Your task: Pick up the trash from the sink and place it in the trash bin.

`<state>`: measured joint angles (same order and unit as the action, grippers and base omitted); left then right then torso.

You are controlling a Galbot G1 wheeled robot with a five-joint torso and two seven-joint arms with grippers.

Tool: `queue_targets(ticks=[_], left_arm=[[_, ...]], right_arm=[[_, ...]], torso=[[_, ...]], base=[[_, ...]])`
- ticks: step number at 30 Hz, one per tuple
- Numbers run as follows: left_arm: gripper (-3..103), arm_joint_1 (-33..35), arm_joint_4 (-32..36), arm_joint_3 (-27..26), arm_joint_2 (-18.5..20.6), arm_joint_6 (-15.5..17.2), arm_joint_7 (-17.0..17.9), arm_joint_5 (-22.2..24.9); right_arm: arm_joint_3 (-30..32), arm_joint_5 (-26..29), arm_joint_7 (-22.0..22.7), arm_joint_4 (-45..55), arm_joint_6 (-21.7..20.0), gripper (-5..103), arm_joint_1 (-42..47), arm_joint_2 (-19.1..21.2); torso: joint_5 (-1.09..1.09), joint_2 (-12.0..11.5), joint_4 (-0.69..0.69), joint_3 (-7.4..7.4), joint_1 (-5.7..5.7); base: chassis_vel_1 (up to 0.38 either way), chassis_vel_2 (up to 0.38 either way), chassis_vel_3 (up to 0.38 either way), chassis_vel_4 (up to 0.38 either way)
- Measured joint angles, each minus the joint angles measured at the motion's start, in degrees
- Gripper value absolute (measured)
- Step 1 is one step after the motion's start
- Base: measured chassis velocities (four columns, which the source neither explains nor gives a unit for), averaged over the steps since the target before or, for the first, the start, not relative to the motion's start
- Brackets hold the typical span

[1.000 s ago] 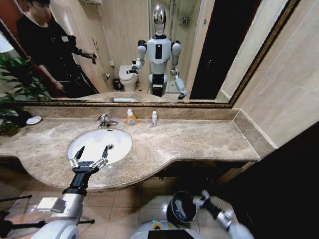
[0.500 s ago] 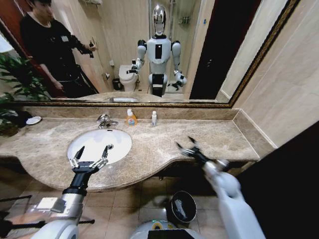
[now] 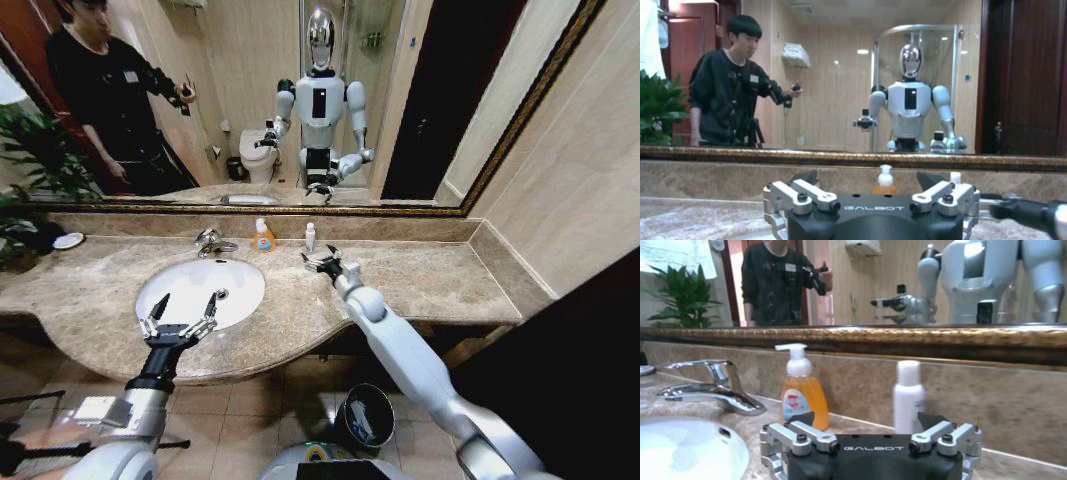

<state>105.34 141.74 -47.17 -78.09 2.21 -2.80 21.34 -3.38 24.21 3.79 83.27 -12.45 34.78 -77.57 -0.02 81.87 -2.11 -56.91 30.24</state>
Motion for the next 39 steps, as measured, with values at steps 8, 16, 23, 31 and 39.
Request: queue_targets(ticks=[8, 16, 23, 31, 39], left_arm=[[100, 0.0, 0.0, 0.0, 0.0, 0.0, -0.01, 0.0], [100, 0.0, 0.0, 0.0, 0.0, 0.0, 0.0, 0.0], [100, 0.0, 0.0, 0.0, 0.0, 0.0, 0.0, 0.0], [100, 0.0, 0.0, 0.0, 0.0, 0.0, 0.0, 0.0], [100, 0.0, 0.0, 0.0, 0.0, 0.0, 0.0, 0.0]], right_arm=[[-1.12, -2.59, 1.99, -10.09, 2.5, 100, -4.55, -6.92], [0.31, -6.41, 6.55, -17.82, 3.46, 100, -8.68, -12.4], [0.24, -4.16, 5.68, -10.56, 0.58, 100, -5.02, -7.75], [1.64, -4.56, 4.85, -13.72, 1.6, 100, -5.76, -7.86], [3.74, -6.79, 4.35, -23.22, 4.17, 100, -11.08, -11.37]], torso=[[-0.01, 0.0, 0.0, 0.0, 0.0], [0.01, 0.0, -0.01, 0.01, 0.0], [0.02, 0.0, 0.0, 0.01, -0.01], [0.03, 0.01, 0.01, 0.01, -0.01], [0.0, 0.01, -0.01, 0.01, -0.01]], base=[[0.0, 0.0, 0.0, 0.0], [0.0, 0.0, 0.0, 0.0], [0.0, 0.0, 0.0, 0.0], [0.0, 0.0, 0.0, 0.0], [0.0, 0.0, 0.0, 0.0]])
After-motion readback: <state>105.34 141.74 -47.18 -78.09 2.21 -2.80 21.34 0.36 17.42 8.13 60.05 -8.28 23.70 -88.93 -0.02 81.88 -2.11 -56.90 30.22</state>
